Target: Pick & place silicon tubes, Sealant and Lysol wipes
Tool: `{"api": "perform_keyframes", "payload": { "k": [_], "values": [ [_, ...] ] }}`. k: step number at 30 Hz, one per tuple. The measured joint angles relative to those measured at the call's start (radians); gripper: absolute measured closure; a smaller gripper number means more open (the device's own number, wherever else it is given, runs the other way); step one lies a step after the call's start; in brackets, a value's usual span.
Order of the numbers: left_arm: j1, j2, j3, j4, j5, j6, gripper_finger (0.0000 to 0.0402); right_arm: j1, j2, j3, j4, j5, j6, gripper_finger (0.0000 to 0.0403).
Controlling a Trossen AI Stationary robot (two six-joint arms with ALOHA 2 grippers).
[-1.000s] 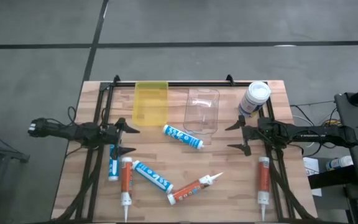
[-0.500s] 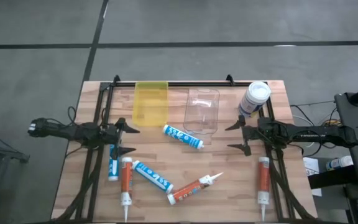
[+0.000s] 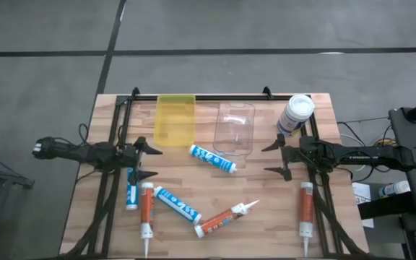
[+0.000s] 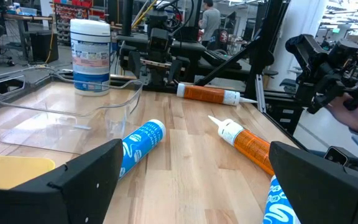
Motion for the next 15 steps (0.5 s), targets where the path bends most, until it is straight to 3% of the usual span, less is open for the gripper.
{"api": "perform_keyframes", "payload": {
  "k": [12, 15],
  "values": [
    [0.0, 0.0, 0.0, 0.0, 0.0, 0.0, 0.0003, 0.0, 0.0, 0.0, 0.073, 0.0, -0.036, 0.0037],
    [0.0, 0.0, 0.0, 0.0, 0.0, 0.0, 0.0003, 0.001, 0.001, 0.0, 0.126, -0.032, 0.131, 0.0037]
  ]
}}
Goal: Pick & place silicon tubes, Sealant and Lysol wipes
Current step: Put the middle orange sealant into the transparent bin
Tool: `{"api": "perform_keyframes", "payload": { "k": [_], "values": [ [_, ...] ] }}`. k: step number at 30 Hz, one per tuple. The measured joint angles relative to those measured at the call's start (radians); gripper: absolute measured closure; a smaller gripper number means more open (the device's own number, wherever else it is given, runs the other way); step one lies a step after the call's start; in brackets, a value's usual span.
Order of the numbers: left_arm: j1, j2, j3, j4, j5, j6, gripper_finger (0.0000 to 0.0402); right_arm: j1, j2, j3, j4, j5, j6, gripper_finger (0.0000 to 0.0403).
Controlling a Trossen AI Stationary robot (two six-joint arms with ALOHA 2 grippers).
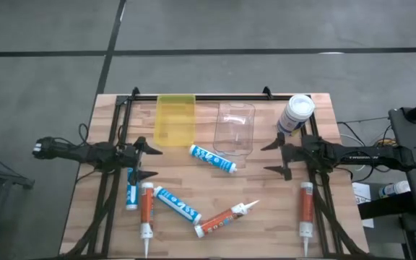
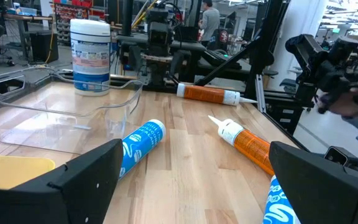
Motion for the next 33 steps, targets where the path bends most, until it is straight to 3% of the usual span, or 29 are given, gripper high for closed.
{"api": "perform_keyframes", "payload": {
  "k": [5, 12, 16, 28, 33],
  "values": [
    [0.0, 0.0, 0.0, 0.0, 0.0, 0.0, 0.0003, 0.0, 0.0, 0.0, 0.303, -0.004, 0.3, 0.0037],
    [0.0, 0.0, 0.0, 0.0, 0.0, 0.0, 0.0003, 0.0, -0.002, 0.0, 0.648, -0.005, 0.426, 0.0037],
    [0.0, 0.0, 0.0, 0.0, 0.0, 0.0, 0.0003, 0.0, -0.001, 0.0, 0.688, -0.005, 0.499, 0.0037],
    [0.0, 0.0, 0.0, 0.0, 0.0, 0.0, 0.0003, 0.0, -0.001, 0.0, 0.689, 0.002, 0.488, 0.0037],
    [0.0, 0.0, 0.0, 0.0, 0.0, 0.0, 0.0003, 0.0, 0.0, 0.0, 0.69, 0.101, 0.492, 0.0037]
  ]
}}
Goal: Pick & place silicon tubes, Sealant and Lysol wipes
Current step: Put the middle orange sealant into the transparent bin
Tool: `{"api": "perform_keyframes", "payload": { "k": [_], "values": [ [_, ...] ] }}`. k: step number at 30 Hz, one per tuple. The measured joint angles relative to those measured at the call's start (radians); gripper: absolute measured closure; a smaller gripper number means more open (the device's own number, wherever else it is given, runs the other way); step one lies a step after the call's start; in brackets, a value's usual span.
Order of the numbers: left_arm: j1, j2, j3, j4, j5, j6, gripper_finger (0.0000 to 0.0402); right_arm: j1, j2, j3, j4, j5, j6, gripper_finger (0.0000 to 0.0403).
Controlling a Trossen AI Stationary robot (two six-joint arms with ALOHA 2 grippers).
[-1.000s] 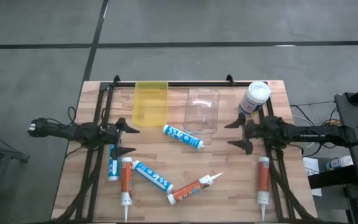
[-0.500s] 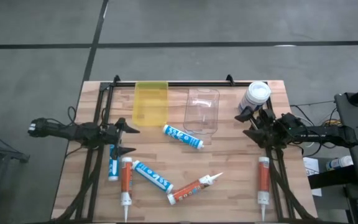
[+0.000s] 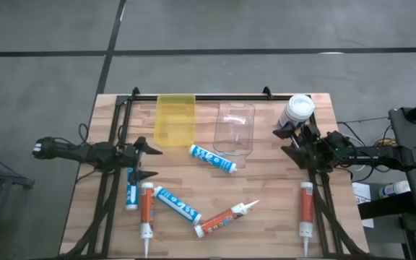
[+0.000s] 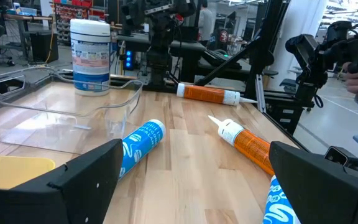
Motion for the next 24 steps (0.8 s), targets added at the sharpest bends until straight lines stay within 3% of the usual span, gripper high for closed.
{"api": "perform_keyframes", "payload": {
  "k": [10, 16, 24],
  "values": [
    [0.0, 0.0, 0.0, 0.0, 0.0, 0.0, 0.0003, 0.0, 0.0, 0.0, 0.001, 0.06, 0.0, 0.0037],
    [0.0, 0.0, 0.0, 0.0, 0.0, 0.0, 0.0003, -0.001, 0.0, 0.0, 0.003, 0.163, 0.007, 0.0037],
    [0.0, 0.0, 0.0, 0.0, 0.0, 0.0, 0.0003, 0.0, -0.002, 0.0, 0.284, 0.204, -0.021, 0.0037]
  ]
}}
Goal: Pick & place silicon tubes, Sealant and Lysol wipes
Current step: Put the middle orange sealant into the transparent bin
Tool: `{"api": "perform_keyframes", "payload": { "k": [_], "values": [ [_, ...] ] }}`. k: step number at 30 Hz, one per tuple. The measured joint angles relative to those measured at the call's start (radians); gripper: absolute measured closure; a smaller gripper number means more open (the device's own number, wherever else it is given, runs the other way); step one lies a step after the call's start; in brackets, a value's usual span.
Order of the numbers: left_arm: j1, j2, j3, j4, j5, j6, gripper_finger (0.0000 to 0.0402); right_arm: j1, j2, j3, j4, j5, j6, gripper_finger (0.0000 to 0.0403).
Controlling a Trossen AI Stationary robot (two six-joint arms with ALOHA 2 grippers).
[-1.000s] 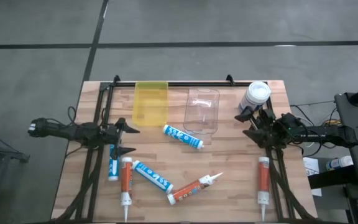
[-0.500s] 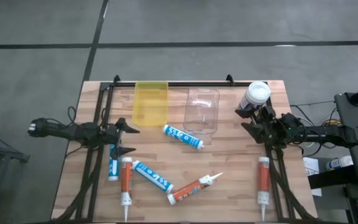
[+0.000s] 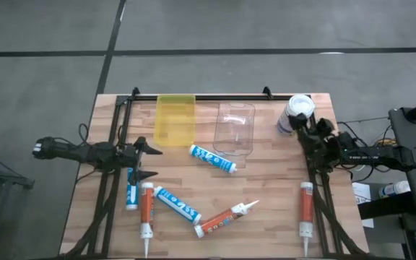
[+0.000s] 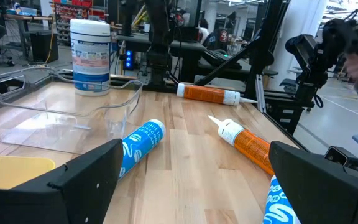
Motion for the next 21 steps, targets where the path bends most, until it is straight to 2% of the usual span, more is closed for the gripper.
{"api": "perform_keyframes", "payload": {
  "k": [3, 8, 13, 15, 17, 21],
  "values": [
    [0.0, 0.0, 0.0, 0.0, 0.0, 0.0, 0.0003, 0.0, 0.0, 0.001, 0.102, -0.003, -0.095, 0.0037],
    [0.0, 0.0, 0.0, 0.0, 0.0, 0.0, 0.0003, 0.0, 0.0, 0.053, 0.156, -0.05, -0.361, 0.0037],
    [0.0, 0.0, 0.0, 0.0, 0.0, 0.0, 0.0003, 0.0, 0.011, 0.166, 0.14, -0.049, -0.366, 0.0037],
    [0.0, 0.0, 0.0, 0.0, 0.0, 0.0, 0.0003, 0.0, 0.015, 0.223, 0.064, -0.049, -0.345, 0.0037],
    [0.0, 0.0, 0.0, 0.0, 0.0, 0.0, 0.0003, 0.0, 0.015, 0.293, -0.093, -0.048, -0.322, 0.0037],
    [0.0, 0.0, 0.0, 0.0, 0.0, 0.0, 0.0003, 0.0, 0.021, 0.493, -0.597, -0.013, -0.285, 0.0037]
  ]
}}
